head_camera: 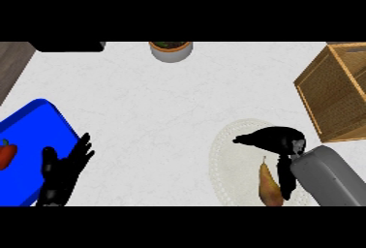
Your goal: Pick the pear from the placemat and place it in the basket
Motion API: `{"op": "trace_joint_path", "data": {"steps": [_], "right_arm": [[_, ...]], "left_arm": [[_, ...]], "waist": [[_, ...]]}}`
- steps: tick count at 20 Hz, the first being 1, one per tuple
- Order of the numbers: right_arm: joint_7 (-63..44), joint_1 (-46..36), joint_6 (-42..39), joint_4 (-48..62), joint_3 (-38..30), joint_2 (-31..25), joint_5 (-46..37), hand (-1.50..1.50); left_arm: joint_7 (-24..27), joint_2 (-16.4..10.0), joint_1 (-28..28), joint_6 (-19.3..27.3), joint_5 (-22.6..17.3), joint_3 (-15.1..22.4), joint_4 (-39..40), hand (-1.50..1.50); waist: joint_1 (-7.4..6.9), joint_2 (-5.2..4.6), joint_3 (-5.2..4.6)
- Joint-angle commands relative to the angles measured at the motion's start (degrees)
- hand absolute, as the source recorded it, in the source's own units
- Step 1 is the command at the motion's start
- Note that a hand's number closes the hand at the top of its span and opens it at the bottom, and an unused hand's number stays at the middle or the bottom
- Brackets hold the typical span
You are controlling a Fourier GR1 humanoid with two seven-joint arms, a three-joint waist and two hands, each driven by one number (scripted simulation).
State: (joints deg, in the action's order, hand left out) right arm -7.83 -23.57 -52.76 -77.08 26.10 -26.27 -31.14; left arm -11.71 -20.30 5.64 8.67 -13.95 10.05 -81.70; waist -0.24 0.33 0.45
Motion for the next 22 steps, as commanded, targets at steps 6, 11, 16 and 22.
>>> {"op": "trace_joint_path", "data": {"steps": [6,11,16,22], "right_arm": [[0.39,0.15,-1.13,4.17,0.82,3.06,-5.47,-1.50],[5.99,3.36,2.92,3.87,1.01,1.34,-8.76,-1.50],[7.08,2.09,2.54,6.89,-0.02,2.65,-10.97,-1.50],[11.43,6.07,7.13,1.63,4.45,2.05,-15.35,1.50]], "left_arm": [[-0.97,1.81,2.79,-0.78,2.80,0.36,0.63,0.00],[-1.59,2.22,2.89,-2.12,2.72,-1.25,0.84,0.00],[-4.41,2.65,2.56,-1.78,2.91,-2.68,-1.73,0.00],[-3.27,3.73,-1.43,-2.94,4.84,-3.00,4.31,0.00]], "waist": [[-0.15,-0.33,-0.45],[-0.05,-0.33,-0.44],[-0.10,-0.31,-0.43],[0.22,-0.38,-0.44]]}}
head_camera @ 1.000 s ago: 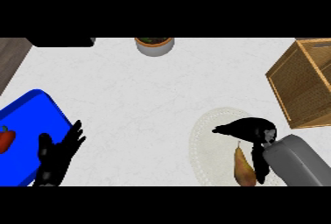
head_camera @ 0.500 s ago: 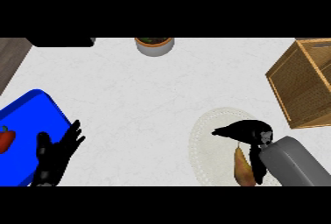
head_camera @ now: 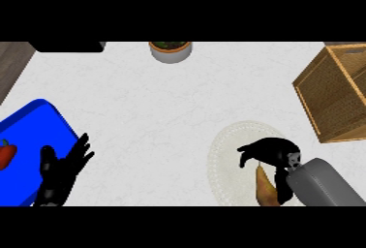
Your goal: Pick the pear from the placemat and place it in the basket
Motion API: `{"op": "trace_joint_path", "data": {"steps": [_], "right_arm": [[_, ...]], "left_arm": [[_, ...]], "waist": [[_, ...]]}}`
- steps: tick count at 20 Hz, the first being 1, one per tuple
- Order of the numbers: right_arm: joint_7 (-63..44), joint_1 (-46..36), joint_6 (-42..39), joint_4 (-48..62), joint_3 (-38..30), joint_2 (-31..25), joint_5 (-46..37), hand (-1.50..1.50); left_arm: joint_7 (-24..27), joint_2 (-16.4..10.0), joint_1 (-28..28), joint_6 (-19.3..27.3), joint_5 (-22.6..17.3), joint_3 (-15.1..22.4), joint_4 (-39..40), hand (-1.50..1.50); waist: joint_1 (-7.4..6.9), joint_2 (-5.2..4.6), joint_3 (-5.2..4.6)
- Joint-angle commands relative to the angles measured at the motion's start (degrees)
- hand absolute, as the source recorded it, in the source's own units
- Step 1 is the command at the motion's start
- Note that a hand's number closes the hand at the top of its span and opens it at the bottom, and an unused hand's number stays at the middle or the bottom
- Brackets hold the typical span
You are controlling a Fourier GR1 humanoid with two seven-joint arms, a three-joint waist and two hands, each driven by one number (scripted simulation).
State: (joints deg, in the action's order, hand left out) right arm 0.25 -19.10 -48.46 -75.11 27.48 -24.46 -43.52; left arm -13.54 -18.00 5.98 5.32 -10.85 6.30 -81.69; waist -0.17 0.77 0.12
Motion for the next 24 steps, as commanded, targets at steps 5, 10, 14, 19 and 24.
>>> {"op": "trace_joint_path", "data": {"steps": [5,10,14,19,24], "right_arm": [[7.82,0.93,7.46,2.44,3.65,-0.01,-7.53,1.50],[-2.63,9.72,18.20,-6.17,-0.23,1.38,-10.93,1.50],[-10.50,16.45,27.60,-16.67,-4.75,1.02,-13.92,1.50],[-15.14,27.18,33.54,-30.12,-1.59,0.75,-19.22,1.50],[-17.50,30.04,38.12,-39.47,-4.91,9.98,-11.38,1.50]], "left_arm": [[-3.87,1.96,0.61,1.32,2.28,0.21,-0.92,0.00],[-1.21,1.31,2.13,-0.59,0.94,-1.54,0.84,0.00],[-0.29,0.08,4.45,-1.17,-0.25,-3.58,0.88,0.00],[-0.21,0.19,5.78,-1.43,0.63,-2.99,-0.79,0.00],[-1.64,0.81,4.14,0.01,1.71,-2.52,-1.43,0.00]], "waist": [[-0.11,-0.78,-0.10],[1.52,-0.39,-0.11],[3.51,0.10,-0.14],[1.68,-0.34,-0.15],[2.25,-0.29,-0.10]]}}
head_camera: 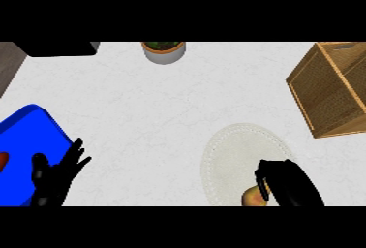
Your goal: Pick the pear from the placemat and place it in the basket
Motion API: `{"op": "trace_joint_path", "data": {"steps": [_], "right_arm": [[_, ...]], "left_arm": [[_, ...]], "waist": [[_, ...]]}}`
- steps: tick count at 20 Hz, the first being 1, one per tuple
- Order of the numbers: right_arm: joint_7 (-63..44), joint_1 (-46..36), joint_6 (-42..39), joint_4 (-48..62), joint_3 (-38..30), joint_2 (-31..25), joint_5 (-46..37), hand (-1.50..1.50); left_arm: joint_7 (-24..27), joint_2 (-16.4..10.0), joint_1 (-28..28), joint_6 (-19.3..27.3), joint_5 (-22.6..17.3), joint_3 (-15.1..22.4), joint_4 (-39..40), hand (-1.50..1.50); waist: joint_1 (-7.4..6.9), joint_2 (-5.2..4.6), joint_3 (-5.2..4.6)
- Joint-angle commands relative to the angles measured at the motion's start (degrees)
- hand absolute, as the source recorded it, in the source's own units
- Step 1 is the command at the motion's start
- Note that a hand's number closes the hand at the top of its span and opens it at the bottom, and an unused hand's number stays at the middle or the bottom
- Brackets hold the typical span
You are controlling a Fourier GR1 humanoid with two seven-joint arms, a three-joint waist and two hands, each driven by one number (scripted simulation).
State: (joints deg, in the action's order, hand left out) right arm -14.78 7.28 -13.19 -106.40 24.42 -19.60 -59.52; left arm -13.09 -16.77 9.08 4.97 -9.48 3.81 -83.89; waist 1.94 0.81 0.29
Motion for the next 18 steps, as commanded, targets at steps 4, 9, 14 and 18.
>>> {"op": "trace_joint_path", "data": {"steps": [4,9,14,18], "right_arm": [[-0.05,3.63,8.61,-16.80,-6.53,14.60,17.78,1.50],[-7.79,0.62,3.88,-31.02,-18.38,12.85,26.83,1.50],[-20.93,-8.64,-2.11,-35.00,-31.65,8.68,33.82,1.50],[-26.49,-19.86,-3.87,-29.38,-42.40,4.19,39.72,1.50]], "left_arm": [[-2.08,0.88,1.14,0.51,-0.31,0.29,1.11,0.00],[1.04,0.59,1.69,-0.83,0.60,0.37,2.88,0.00],[0.14,1.17,3.07,-0.64,1.28,1.63,0.43,0.00],[-2.99,-0.17,0.30,-1.51,0.31,0.25,0.68,0.00]], "waist": [[1.08,-0.30,-0.14],[-0.61,-0.66,-0.36],[-1.72,-0.71,-0.38],[-1.65,-0.67,-0.34]]}}
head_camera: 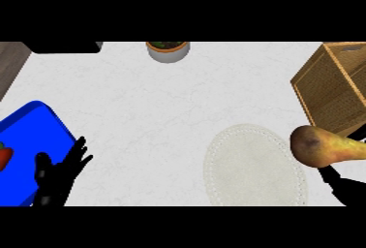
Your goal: Pick the pear from the placemat and place it in the basket
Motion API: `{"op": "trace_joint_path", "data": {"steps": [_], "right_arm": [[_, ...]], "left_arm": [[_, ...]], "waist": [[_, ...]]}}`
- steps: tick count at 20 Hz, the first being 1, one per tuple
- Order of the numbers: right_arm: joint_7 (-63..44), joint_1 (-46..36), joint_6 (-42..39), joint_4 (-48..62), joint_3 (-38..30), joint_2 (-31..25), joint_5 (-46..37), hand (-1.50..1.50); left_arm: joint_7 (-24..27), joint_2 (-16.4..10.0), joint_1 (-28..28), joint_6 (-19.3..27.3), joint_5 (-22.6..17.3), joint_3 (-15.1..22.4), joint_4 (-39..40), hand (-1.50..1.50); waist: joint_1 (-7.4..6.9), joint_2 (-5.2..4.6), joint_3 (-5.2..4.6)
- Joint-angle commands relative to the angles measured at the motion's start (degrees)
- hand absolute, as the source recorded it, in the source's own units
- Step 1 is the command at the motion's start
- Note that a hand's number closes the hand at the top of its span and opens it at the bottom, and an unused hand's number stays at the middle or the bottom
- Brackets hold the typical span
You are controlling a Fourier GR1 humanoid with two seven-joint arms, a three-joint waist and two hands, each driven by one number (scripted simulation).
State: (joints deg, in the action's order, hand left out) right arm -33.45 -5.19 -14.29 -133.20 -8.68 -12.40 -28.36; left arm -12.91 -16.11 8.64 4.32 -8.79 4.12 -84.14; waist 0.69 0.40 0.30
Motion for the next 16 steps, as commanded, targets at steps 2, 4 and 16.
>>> {"op": "trace_joint_path", "data": {"steps": [2,4,16], "right_arm": [[-11.27,-12.78,-4.37,0.90,-14.08,-6.59,13.23,1.50],[-12.27,-16.42,-5.33,4.72,-18.97,-10.84,17.58,1.50],[3.00,-28.35,-5.98,39.01,-19.90,-25.70,13.96,1.50]], "left_arm": [[0.82,-1.78,3.53,-3.44,-1.19,-0.68,1.11,0.00],[-0.21,-0.03,1.36,-1.08,0.75,0.17,3.64,0.00],[-0.87,2.17,-1.35,-0.62,2.65,0.22,4.01,0.00]], "waist": [[-0.80,-0.21,-0.38],[-0.35,-0.30,-0.36],[-1.57,-0.68,-0.31]]}}
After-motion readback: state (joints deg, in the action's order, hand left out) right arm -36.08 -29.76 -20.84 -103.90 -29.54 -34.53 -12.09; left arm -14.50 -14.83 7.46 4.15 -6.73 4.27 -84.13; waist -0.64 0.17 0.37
